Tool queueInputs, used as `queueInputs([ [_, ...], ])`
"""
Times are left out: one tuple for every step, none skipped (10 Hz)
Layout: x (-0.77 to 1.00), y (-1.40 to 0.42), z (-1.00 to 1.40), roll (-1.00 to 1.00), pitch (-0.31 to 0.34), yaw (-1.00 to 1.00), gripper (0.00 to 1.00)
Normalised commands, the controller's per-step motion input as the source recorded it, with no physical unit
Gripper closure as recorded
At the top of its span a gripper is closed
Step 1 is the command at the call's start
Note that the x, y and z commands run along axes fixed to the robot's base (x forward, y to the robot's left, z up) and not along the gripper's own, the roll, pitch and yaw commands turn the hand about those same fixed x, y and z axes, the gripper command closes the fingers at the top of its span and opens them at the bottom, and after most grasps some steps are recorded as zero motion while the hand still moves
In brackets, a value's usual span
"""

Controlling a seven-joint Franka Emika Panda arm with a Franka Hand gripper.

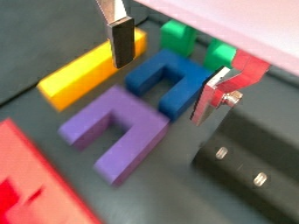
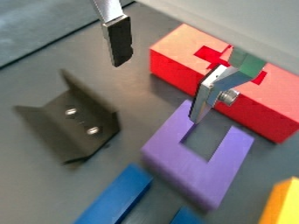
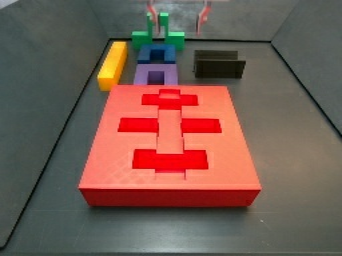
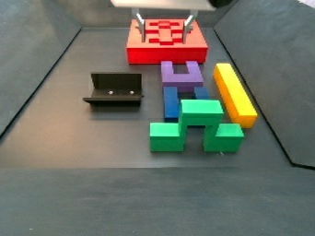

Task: Pick up the purple object. Move up. Place the purple object on the fixture. Regrasp the purple object. Move to above the board. Insert the purple object.
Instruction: Pick up the purple object.

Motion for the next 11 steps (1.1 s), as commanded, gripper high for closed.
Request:
queueInputs([
  [0.00, -0.70, -0.65, 0.14, -0.001, 0.27, 0.00],
  [0.00, -0.60, -0.62, 0.12, 0.000, 0.31, 0.00],
  [0.00, -0.45, -0.58, 0.12, 0.000, 0.36, 0.00],
  [-0.02, -0.18, -0.45, 0.02, 0.000, 0.35, 0.00],
  [0.00, 0.00, -0.29, -0.01, 0.000, 0.08, 0.00],
  [0.00, 0.00, -0.24, -0.04, 0.000, 0.00, 0.00],
  [0.02, 0.00, -0.28, -0.05, 0.000, 0.00, 0.00],
  [0.00, -0.08, -0.33, -0.05, -0.006, -0.15, 0.00],
  [0.04, -0.10, -0.31, -0.06, -0.009, -0.21, 0.00],
  [0.10, -0.06, -0.29, -0.09, 0.000, -0.21, 0.00],
  [0.16, -0.05, -0.27, -0.09, 0.000, -0.19, 0.00],
])
